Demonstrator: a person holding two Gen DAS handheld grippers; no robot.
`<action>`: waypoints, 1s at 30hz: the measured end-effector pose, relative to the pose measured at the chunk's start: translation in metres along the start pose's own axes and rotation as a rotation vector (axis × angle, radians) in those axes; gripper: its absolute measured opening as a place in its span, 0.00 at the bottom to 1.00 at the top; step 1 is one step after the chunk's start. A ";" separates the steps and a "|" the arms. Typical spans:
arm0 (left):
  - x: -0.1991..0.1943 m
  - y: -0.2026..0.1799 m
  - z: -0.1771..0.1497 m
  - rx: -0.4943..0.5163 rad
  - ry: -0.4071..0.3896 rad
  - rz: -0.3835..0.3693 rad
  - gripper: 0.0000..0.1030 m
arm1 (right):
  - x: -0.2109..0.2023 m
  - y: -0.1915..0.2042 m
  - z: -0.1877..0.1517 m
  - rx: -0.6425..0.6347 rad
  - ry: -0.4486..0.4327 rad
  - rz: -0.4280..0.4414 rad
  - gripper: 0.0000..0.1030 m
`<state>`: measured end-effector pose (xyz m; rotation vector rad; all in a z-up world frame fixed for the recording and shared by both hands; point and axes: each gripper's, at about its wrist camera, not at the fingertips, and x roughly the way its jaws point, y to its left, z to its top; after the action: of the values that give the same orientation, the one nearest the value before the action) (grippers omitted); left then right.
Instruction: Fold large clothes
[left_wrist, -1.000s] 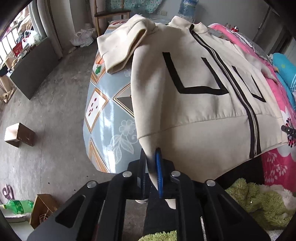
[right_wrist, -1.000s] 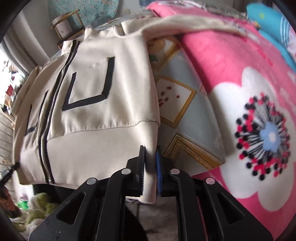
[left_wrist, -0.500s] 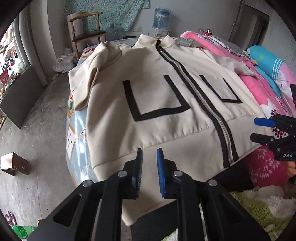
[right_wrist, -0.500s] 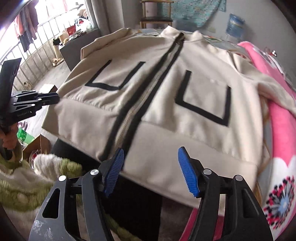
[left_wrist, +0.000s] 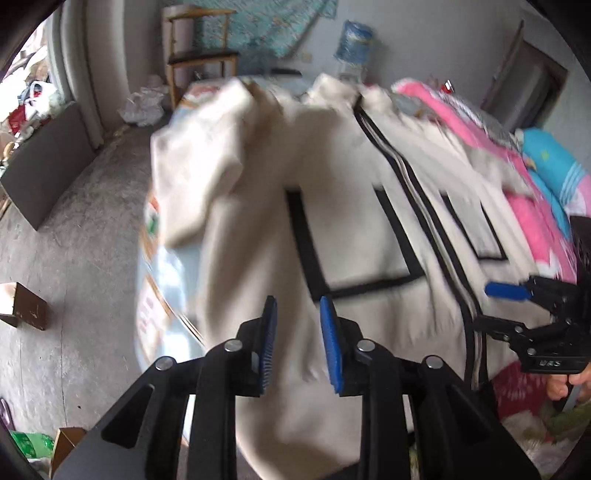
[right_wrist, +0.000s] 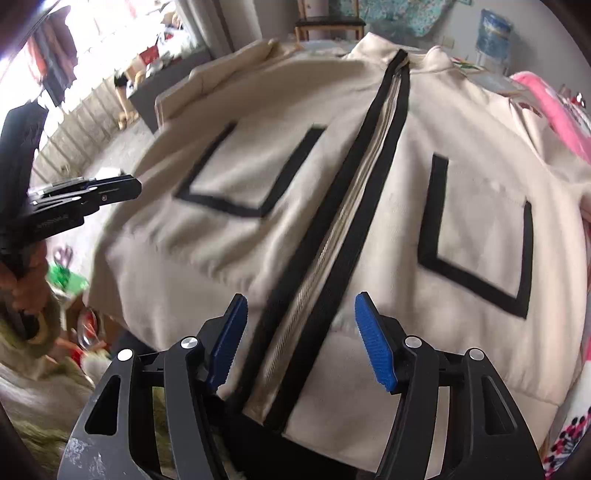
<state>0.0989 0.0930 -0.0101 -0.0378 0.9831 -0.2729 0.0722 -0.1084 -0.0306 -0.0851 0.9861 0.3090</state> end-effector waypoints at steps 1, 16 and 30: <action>-0.001 0.004 0.009 0.005 -0.023 0.026 0.30 | -0.002 -0.003 0.009 0.024 -0.020 0.025 0.60; 0.038 0.049 0.084 -0.001 -0.092 0.139 0.10 | 0.051 -0.010 0.123 0.223 -0.043 0.232 0.64; -0.040 0.007 0.171 -0.096 -0.165 -0.260 0.05 | 0.036 -0.054 0.105 0.338 -0.119 0.210 0.64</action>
<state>0.2205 0.0944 0.1169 -0.2731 0.8256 -0.4535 0.1911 -0.1299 -0.0068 0.3425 0.9177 0.3312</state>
